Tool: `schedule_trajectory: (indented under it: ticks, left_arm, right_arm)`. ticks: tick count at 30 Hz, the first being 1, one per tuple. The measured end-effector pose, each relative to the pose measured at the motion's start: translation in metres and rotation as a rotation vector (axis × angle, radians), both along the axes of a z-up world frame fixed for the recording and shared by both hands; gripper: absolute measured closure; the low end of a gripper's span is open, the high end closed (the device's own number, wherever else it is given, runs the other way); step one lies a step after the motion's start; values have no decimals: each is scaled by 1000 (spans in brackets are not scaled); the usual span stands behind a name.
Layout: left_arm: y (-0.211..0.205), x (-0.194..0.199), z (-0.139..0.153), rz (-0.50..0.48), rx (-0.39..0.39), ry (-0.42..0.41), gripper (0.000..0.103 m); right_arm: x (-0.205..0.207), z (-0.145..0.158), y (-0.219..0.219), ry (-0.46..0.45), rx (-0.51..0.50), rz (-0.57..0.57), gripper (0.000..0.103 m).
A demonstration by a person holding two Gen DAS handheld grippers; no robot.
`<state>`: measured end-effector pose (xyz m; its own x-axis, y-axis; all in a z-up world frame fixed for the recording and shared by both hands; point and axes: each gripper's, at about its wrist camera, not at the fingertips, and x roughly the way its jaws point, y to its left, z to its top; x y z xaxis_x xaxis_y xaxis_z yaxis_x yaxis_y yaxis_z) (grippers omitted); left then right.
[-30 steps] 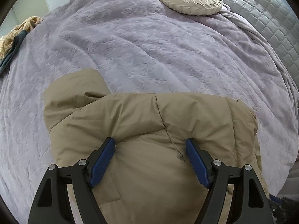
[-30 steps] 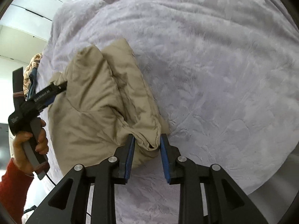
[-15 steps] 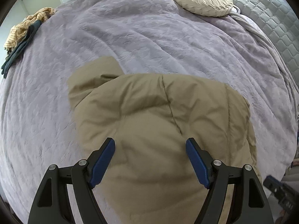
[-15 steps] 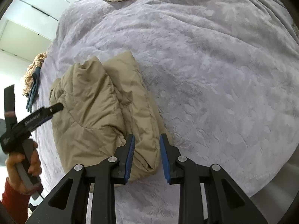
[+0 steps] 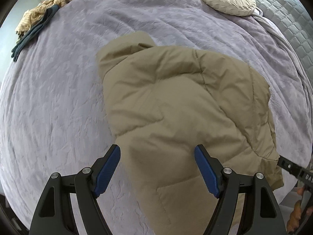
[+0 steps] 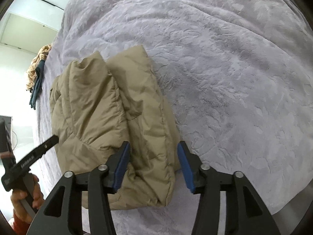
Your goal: Fold large clothes
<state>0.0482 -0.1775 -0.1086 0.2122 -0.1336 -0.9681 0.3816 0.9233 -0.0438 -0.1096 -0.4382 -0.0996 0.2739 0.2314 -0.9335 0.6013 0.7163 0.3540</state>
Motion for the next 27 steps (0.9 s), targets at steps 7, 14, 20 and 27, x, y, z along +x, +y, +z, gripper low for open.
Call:
schedule_trajectory:
  ticks: [7, 14, 20, 27]
  left_arm:
    - [15, -2, 7, 21, -54, 14, 2]
    - [41, 1, 7, 86, -174, 40, 0]
    - [75, 17, -11, 146, -321, 110, 0]
    - [92, 29, -55, 184, -450, 261, 0]
  right_arm:
    - [13, -6, -12, -6, 49, 17, 26]
    - [24, -10, -25, -44, 72, 34, 3]
    - [38, -20, -39, -111, 174, 94, 0]
    - [62, -56, -52, -50, 313, 157, 0]
